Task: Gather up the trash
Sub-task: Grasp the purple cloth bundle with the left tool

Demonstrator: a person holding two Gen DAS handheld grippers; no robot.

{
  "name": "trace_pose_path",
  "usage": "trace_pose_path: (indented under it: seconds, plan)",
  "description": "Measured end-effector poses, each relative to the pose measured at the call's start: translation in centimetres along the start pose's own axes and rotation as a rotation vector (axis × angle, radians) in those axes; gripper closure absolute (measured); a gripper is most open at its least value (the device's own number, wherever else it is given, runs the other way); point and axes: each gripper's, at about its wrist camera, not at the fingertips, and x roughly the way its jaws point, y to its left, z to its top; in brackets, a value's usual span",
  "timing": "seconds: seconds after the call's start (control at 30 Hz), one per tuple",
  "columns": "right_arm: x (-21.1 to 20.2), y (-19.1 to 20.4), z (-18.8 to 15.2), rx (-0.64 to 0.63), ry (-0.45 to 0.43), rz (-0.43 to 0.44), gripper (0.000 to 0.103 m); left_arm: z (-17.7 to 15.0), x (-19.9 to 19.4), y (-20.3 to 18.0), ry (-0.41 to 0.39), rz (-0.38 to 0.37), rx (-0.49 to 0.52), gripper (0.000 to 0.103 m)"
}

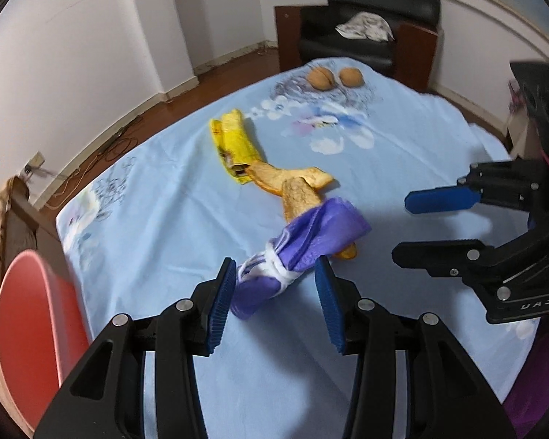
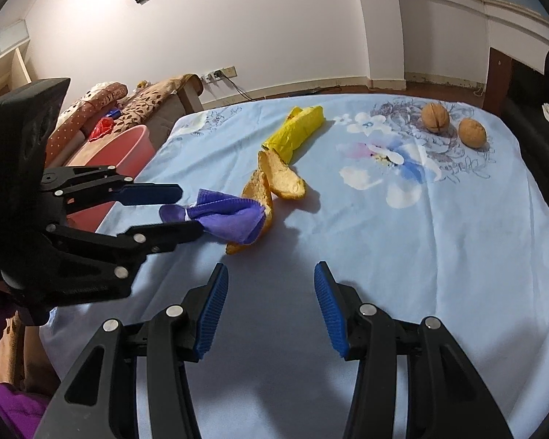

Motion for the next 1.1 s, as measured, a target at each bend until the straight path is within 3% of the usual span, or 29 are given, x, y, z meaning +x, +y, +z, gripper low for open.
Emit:
trace_pose_path:
  seconds: [0.37,0.47,0.73,0.83,0.97,1.1]
  plan:
    - [0.4,-1.2,-0.2,0.071,0.023,0.024,0.055,-0.4,1.6,-0.2,-0.018,0.047,0.029,0.058]
    - [0.4,-1.0,-0.1,0.062,0.019,0.02,0.055,-0.6,1.3,0.7,-0.032,0.027,-0.035,0.067]
    - [0.6,0.7,1.3,0.033,0.001,0.037,0.055,-1.8,-1.2,3.3,-0.097,-0.009,-0.263,0.072]
    - [0.9,1.2,2.0,0.036,-0.006,0.046,0.055,-2.4,-2.5,4.0,-0.117,-0.001,-0.331,0.081]
    - [2.0,1.5,2.8,0.06,0.008,0.029,0.055,-3.3,-4.1,4.9,-0.15,0.005,-0.417,0.081]
    - [3.3,1.4,3.5,0.103,0.029,0.019,0.055,-3.8,-4.9,4.9,-0.171,0.037,-0.438,0.082]
